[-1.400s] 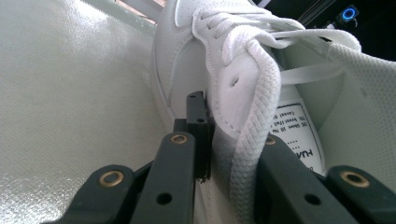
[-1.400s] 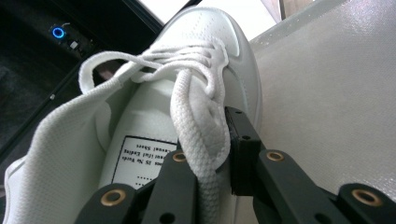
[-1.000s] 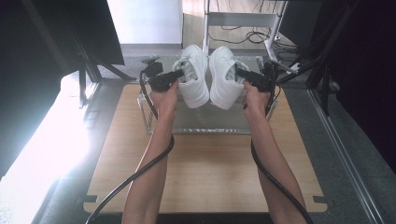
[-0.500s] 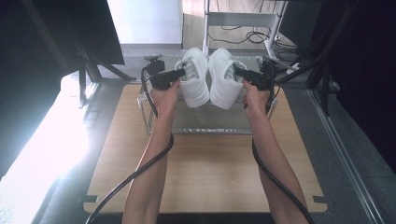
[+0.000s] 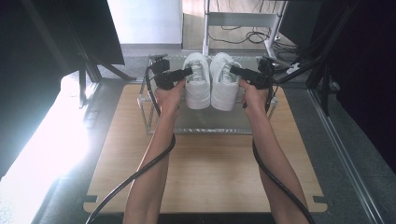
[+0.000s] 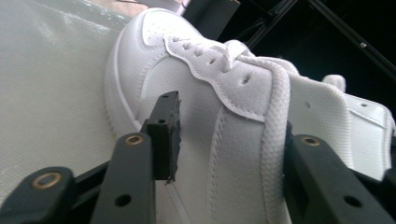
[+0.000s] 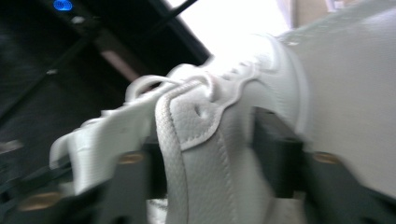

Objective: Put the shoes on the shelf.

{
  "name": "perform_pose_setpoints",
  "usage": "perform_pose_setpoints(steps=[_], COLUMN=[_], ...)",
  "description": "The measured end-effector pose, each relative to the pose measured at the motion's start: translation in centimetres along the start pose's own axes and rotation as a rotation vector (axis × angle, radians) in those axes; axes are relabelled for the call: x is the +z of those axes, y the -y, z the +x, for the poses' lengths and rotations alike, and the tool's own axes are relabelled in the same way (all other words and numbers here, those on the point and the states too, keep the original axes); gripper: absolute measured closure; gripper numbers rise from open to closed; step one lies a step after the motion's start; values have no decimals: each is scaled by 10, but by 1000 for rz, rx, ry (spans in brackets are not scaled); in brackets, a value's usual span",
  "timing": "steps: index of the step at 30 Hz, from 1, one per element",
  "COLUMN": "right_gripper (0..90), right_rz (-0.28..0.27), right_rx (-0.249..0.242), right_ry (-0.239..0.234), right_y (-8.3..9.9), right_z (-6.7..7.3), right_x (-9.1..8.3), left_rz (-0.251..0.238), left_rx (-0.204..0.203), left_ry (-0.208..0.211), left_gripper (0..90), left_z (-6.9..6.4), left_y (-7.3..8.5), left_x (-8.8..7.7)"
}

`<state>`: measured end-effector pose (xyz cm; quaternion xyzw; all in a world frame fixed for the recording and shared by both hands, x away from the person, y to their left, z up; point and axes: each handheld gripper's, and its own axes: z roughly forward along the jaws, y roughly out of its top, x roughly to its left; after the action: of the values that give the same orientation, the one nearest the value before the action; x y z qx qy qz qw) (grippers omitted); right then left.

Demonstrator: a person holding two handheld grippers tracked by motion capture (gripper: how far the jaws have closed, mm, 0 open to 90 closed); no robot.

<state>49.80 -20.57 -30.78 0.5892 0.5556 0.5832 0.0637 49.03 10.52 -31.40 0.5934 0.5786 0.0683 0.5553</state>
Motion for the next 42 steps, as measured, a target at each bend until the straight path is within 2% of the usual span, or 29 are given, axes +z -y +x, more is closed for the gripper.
perform_pose_setpoints(steps=[1, 3, 5, 6, 10, 15, 22, 26, 32, 35, 39, 42], right_gripper=[448, 402, 401, 401, 383, 354, 265, 245, 263, 257, 195, 173], right_rz=[6, 6, 1, 2, -2, -12, -21, -21, -22, -12, 2, -2], right_rx=[14, 48, 41, 40, 41, 21, -25, -31, -62, -85, -121, -122], right_ry=[-37, -70, -68, -74, -100, -133, -132, -157, -205, -211, -210, -213], right_y=[0, 1, 0, 0, 1, 1, 2, 3, 6, 9, 17, 21], right_z=[0, 0, 1, 0, -3, -6, -11, -17, -21, -22, -21, -22], right_x=[1, 2, 2, 1, 1, -2, -12, -19, -31, -36, -45, -52], left_rz=[2, -17, -37, -34, -30, -28, -40, -57, -76, -85, -88, -92], left_rx=[1, -18, -52, -53, -45, -21, 20, 21, 52, 60, 73, 84], left_ry=[2, 45, 95, 106, 113, 113, 125, 138, 150, 152, 147, 143], left_gripper=[525, 450, 405, 385, 379, 307, 196, 169, 144, 144, 143, 141], left_z=[-1, -1, 1, 2, 0, -1, 6, 10, 13, 15, 17, 19], left_y=[0, 1, 1, 1, 0, 0, 7, 11, 16, 20, 25, 31], left_x=[1, 1, -1, -2, -5, -8, -14, -21, -35, -43, -52, -59])
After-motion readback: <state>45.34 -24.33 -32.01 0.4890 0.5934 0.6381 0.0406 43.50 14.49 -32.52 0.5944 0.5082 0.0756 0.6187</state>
